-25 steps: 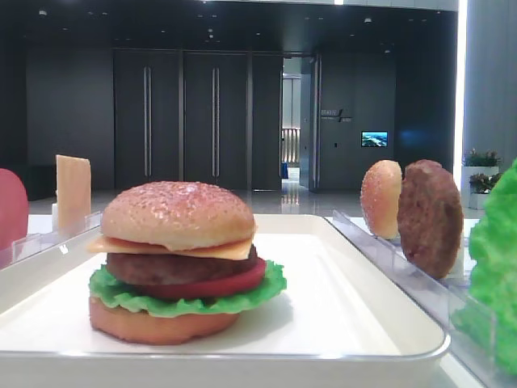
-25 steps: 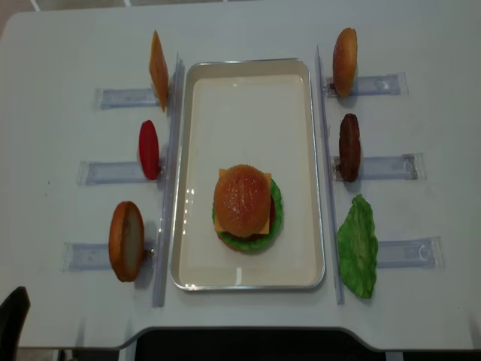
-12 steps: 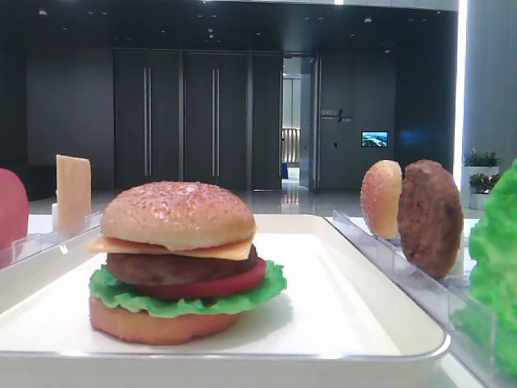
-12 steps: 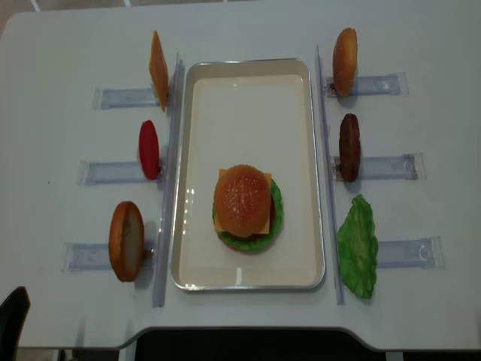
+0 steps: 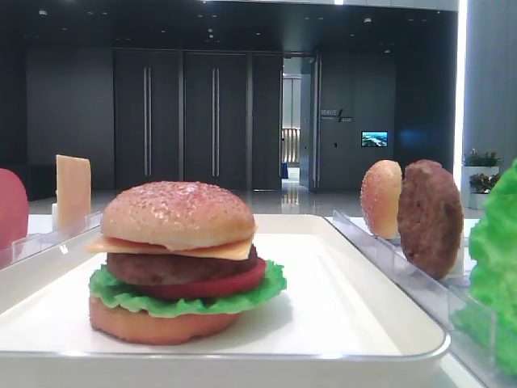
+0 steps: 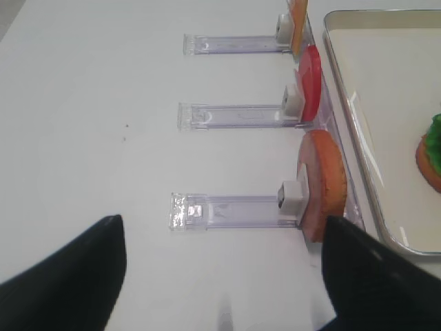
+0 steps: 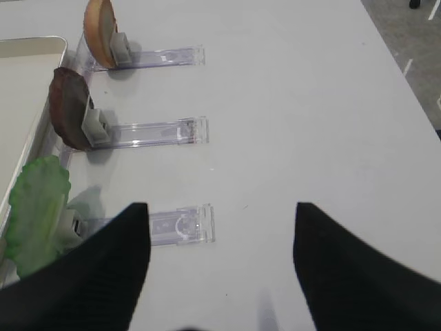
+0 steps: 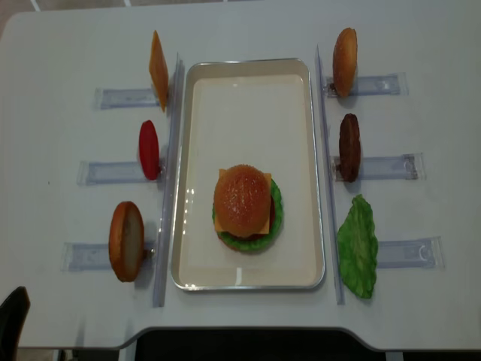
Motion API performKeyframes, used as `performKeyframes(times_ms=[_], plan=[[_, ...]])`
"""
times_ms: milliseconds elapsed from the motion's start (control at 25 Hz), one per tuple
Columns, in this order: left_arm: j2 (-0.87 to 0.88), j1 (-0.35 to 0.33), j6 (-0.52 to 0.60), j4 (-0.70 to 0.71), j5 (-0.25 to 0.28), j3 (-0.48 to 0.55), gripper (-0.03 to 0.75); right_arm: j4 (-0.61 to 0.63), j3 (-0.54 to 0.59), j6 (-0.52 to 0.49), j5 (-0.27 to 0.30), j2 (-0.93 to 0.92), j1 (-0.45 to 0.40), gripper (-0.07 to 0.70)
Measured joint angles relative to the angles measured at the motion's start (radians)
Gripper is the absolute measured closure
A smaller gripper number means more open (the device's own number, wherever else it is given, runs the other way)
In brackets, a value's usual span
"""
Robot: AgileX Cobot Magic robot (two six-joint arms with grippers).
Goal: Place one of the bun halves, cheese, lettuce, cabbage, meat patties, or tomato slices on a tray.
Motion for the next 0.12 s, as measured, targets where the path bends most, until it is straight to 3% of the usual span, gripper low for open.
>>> performKeyframes(times_ms=[120], plan=[[0.000, 0.000, 0.000, 0.000, 0.000, 0.000, 0.024, 0.000, 0.000, 0.000, 0.000, 0.000, 0.000, 0.200]])
